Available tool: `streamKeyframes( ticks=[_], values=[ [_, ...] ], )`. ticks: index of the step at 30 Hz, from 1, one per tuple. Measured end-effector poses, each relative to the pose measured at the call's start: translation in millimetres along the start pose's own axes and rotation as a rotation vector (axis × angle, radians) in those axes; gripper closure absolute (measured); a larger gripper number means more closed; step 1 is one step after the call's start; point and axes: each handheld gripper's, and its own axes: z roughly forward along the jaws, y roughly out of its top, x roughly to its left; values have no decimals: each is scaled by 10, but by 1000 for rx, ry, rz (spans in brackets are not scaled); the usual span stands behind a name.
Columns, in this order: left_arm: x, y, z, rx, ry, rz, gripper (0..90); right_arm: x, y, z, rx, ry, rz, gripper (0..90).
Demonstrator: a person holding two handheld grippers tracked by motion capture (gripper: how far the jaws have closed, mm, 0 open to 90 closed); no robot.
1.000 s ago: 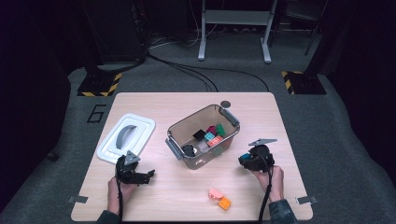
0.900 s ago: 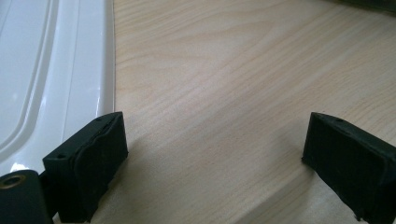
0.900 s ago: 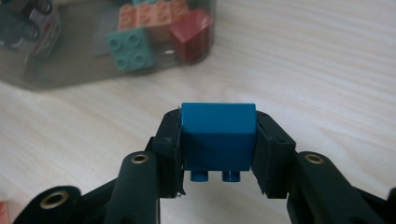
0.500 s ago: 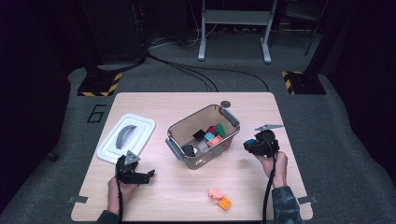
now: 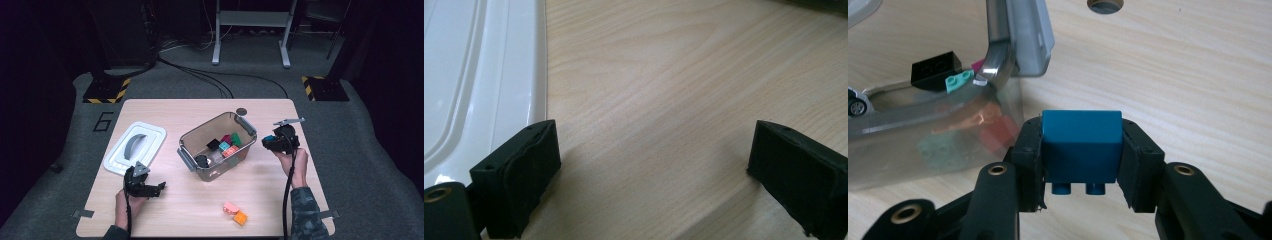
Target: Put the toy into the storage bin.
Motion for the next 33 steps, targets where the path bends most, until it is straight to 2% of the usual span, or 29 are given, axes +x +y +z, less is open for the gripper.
streamKeyframes(
  ticks=[21, 28, 29, 33],
  values=[
    [0, 0, 0, 0, 0, 0, 62, -30, 429, -36, -46, -41, -15, 586],
    [0, 0, -1, 0, 1, 0, 63, -7, 532, -68, -54, -37, -12, 586],
    [0, 0, 0, 0, 0, -1, 63, -7, 545, -69, -62, -42, -31, 586],
    [0, 0, -1, 0, 0, 0, 63, 19, 598, -79, -66, -37, -30, 586]
  ],
)
